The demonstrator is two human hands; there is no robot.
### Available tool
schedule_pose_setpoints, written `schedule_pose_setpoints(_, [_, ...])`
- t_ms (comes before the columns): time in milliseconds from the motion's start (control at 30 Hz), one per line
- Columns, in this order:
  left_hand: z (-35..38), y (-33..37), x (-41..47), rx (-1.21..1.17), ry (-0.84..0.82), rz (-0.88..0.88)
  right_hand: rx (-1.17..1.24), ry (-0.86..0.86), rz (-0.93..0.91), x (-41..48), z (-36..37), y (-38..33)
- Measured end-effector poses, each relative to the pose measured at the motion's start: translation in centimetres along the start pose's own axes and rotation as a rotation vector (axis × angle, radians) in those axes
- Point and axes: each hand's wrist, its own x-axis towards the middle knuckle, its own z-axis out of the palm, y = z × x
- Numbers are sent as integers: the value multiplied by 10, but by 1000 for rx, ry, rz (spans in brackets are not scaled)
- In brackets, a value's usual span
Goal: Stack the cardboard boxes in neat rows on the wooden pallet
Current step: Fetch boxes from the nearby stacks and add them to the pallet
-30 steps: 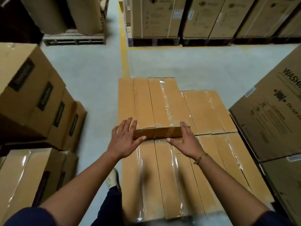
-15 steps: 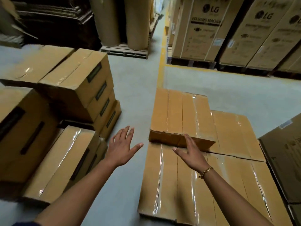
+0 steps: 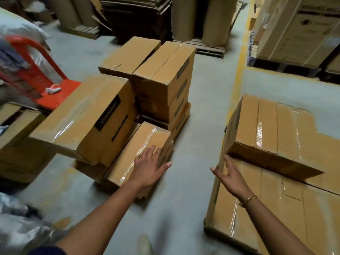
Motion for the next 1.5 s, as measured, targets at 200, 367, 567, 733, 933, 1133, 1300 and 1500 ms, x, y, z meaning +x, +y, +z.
schedule_pose_setpoints(200, [-11,-105,-24,-27,-64,-70,-9,-88,24,-4,97,-48])
schedule_pose_setpoints(367, [-3,-160,-29,-73,-103,-153,-15,-148,35,3,142,-70])
schedule_pose_setpoints(567, [15,-192,-13,-95,-169,-210,2,-219,93,28,186,-75])
schedule_pose_setpoints(733, [24,-209,6,-147,-167,-254,81,-287,155,51,228,-75])
schedule_pose_setpoints(933, [42,-243,34,-214,-259,-305,152,-322,250,75,278,-76])
schedule_pose_setpoints(1133, [94,-308,110,-225,-329,-341,236,-263,360,128,359,-53])
schedule_pose_setpoints(1300, [159,-364,188,-231,-300,-353,322,-210,461,189,448,-15])
schedule_pose_setpoints(1500, [226,-415,244,-278,-241,-431,414,-90,519,245,519,25])
